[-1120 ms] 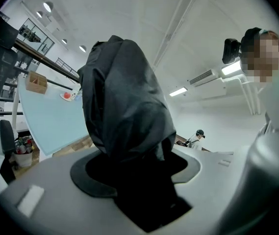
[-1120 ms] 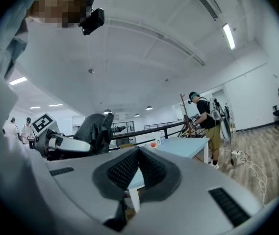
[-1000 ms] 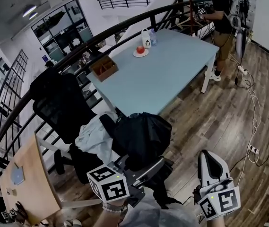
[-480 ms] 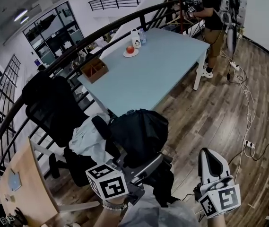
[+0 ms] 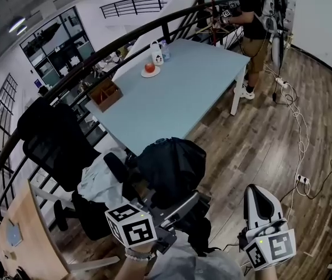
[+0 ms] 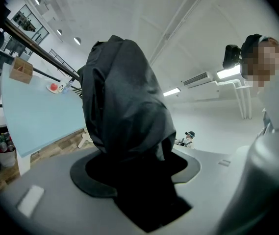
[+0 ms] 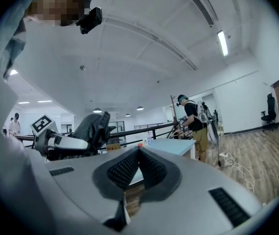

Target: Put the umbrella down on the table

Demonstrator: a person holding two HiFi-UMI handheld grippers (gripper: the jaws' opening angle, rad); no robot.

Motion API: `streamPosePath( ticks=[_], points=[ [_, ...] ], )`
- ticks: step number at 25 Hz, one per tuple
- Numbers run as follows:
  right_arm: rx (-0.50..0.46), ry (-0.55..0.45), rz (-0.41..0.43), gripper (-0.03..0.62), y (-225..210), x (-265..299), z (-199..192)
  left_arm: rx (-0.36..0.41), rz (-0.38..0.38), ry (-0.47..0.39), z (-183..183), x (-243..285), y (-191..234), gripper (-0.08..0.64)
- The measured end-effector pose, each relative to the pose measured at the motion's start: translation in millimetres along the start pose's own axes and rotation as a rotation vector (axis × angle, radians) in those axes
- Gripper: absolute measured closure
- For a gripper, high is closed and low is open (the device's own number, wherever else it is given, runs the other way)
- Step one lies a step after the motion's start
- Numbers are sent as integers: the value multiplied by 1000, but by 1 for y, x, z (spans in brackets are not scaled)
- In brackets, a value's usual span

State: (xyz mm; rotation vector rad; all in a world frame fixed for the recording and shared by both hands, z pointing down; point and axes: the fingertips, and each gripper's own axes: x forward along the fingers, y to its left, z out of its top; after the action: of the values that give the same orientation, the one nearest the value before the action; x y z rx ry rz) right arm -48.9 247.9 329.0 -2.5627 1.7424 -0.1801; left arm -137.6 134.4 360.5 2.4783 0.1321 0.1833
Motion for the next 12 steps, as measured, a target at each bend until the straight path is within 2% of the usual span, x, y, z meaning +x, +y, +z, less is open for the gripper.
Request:
streamPosePath(
  ticks=[8, 12],
  points=[
    [15, -14, -7, 597, -22, 37, 13, 17, -34, 21, 22, 41, 15, 279],
    [-13, -6, -17, 597, -32, 56, 20, 23, -43, 22, 35, 58, 24, 279]
  ],
)
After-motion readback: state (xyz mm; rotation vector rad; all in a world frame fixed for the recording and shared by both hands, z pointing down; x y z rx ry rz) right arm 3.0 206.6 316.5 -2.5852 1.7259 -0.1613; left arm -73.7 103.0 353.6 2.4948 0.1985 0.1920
